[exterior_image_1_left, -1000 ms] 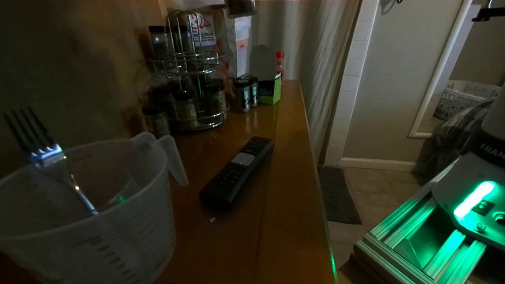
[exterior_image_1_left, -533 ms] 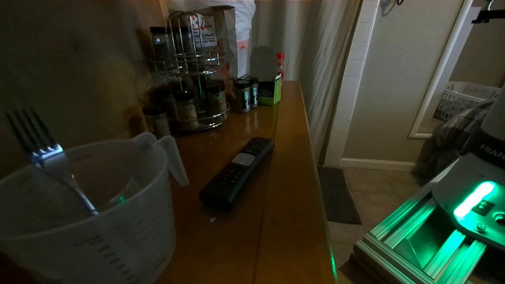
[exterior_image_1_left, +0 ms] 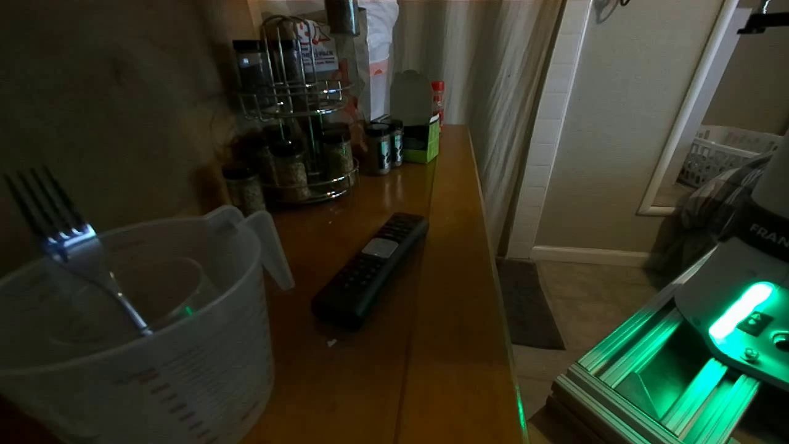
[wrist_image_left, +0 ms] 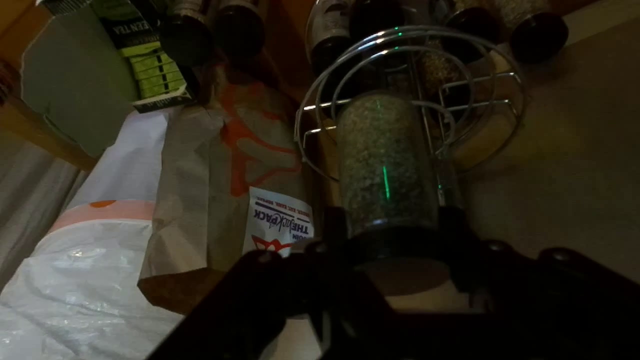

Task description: Pick up one container with a black lid and put it on the seasoning rack

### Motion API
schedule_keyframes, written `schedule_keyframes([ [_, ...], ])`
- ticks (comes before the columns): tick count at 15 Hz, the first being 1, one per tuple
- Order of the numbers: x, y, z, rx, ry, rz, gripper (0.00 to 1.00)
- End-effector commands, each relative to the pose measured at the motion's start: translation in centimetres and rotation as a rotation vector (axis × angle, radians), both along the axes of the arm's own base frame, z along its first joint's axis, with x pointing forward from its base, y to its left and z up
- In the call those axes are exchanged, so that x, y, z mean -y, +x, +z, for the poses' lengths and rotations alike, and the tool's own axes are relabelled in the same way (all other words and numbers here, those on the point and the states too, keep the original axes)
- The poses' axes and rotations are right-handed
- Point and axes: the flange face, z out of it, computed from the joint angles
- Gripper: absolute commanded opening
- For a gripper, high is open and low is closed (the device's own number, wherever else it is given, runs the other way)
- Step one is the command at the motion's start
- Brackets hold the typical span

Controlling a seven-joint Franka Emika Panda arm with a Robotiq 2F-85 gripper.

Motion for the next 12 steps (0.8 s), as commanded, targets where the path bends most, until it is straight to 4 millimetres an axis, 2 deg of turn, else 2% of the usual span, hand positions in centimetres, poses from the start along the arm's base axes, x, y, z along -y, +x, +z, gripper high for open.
schedule_keyframes([
  [1,0.1,0.3,0.3,-0.005,-0.01,0.107,0.24],
  [2,0.3,0.4,0.4,-0.013,-0.026,0.173,0.24],
  [7,3.9,2.4,1.9,-0.008,-0.114,0.44,0.24],
  [9,5.0,3.7,2.5,0.016,-0.072,0.531,0.24],
  [10,4.7,2.5,1.6,0.006,-0.105,0.445,0.24],
  [11,5.2,2.9,1.7,0.008,-0.095,0.458,0.49],
  [12,5.4,2.9,1.6,0.007,-0.102,0.45,0.49],
])
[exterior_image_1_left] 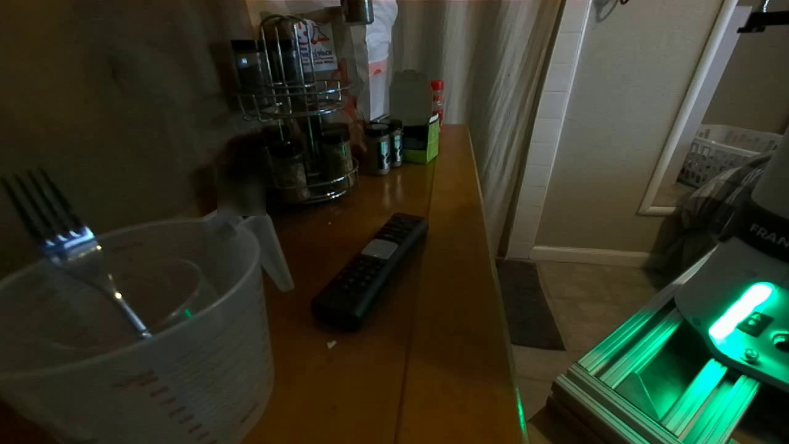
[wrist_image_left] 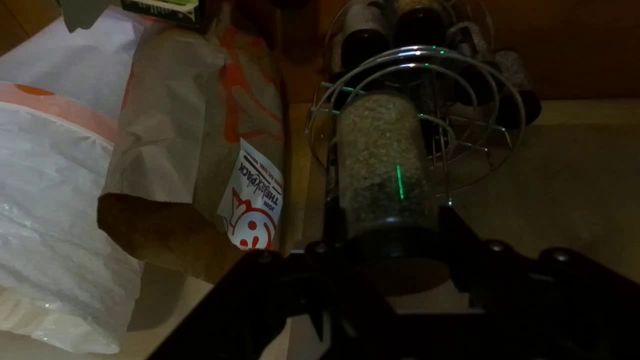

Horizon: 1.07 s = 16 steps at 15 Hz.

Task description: Pick up one container with a black lid and put it on the seasoning rack

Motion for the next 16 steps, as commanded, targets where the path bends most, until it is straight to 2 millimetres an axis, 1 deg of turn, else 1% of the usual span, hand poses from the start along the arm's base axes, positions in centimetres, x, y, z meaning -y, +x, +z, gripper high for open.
schedule_keyframes([
  [1,-0.1,-0.1,-0.1,0.001,-0.01,-0.002,0.49],
  [2,-0.5,-0.3,-0.2,0.002,-0.017,0.001,0.24],
  [3,-0.9,-0.2,-0.5,0.008,-0.013,0.063,0.24],
  [5,-0.8,0.7,-0.9,0.018,-0.011,0.121,0.24],
  [7,-0.3,1.6,-1.4,0.034,0.002,0.172,0.24],
  [10,0.4,2.9,-2.0,0.062,0.074,0.246,0.24],
  [13,1.0,4.2,-2.9,0.056,0.108,0.268,0.24],
  [16,1.7,5.8,-4.0,0.057,0.104,0.234,0.24],
])
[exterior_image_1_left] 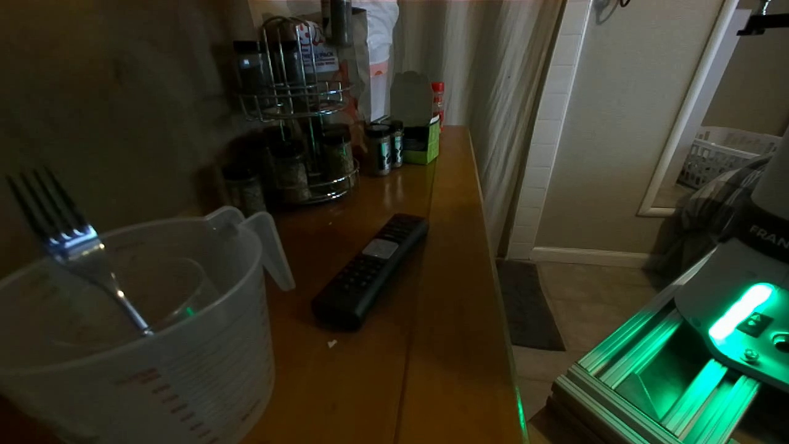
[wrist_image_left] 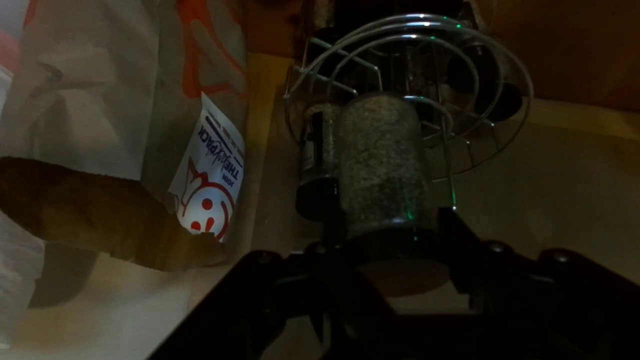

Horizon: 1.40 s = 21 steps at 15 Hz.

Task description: Pick up one container with a black lid and put it on the seasoning rack

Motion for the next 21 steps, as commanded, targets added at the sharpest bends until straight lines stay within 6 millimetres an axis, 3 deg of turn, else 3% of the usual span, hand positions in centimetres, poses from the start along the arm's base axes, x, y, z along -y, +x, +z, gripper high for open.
schedule_keyframes([
  [1,0.2,2.4,-0.7,0.006,0.025,-0.022,0.24],
  [9,-0.7,5.0,-3.5,-0.008,-0.001,-0.087,0.24],
  [21,-2.3,4.7,-3.8,-0.046,-0.019,-0.032,0.24],
])
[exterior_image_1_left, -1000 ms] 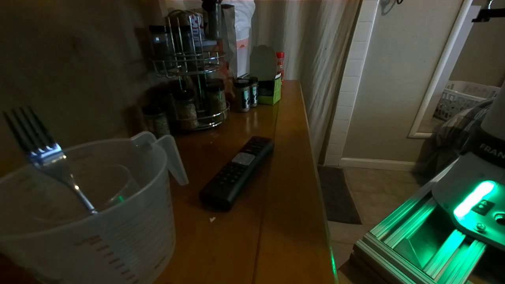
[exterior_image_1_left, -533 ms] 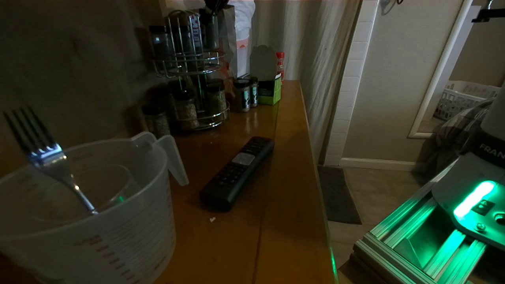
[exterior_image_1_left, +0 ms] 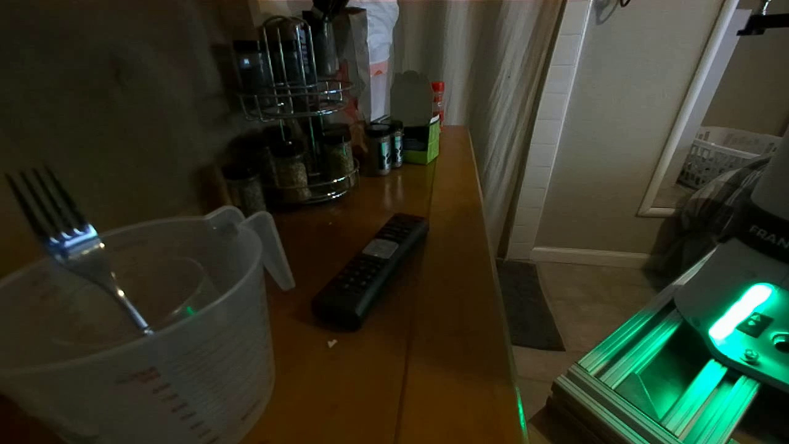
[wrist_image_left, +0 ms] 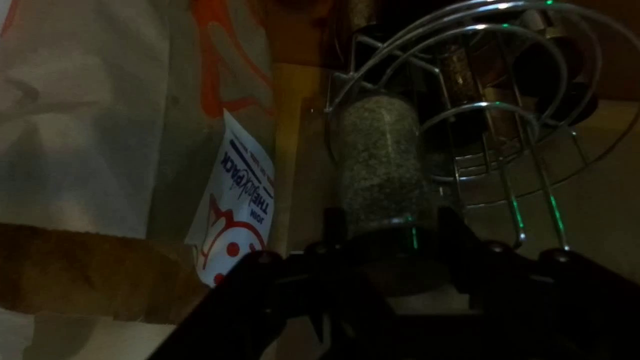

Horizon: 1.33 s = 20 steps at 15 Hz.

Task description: Pick up one container with a black lid and put it on the seasoning rack

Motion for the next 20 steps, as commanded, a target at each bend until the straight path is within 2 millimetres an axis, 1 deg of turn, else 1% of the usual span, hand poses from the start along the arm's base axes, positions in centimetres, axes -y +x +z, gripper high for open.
schedule_keyframes([
  [1,-0.5,0.0,-0.2,-0.024,-0.011,0.014,0.24],
  [4,-0.5,-0.2,-0.5,-0.03,-0.018,0.013,0.24],
  [8,-0.9,-0.4,-1.0,-0.038,-0.027,0.012,0.24],
  [12,-0.7,-0.4,-1.9,-0.062,-0.041,-0.023,0.24],
  [13,-0.6,-0.4,-2.1,-0.07,-0.036,-0.032,0.67],
  [14,-0.6,-0.4,-2.2,-0.074,-0.036,-0.043,0.76],
  [16,-0.5,-0.4,-2.4,-0.084,-0.031,-0.055,0.88],
  [17,-0.4,-0.5,-2.3,-0.085,-0.029,-0.059,0.96],
  [18,-0.5,-0.7,-2.0,-0.084,-0.025,-0.062,0.99],
  [20,-0.5,-1.8,-1.1,-0.072,-0.018,-0.067,1.0],
])
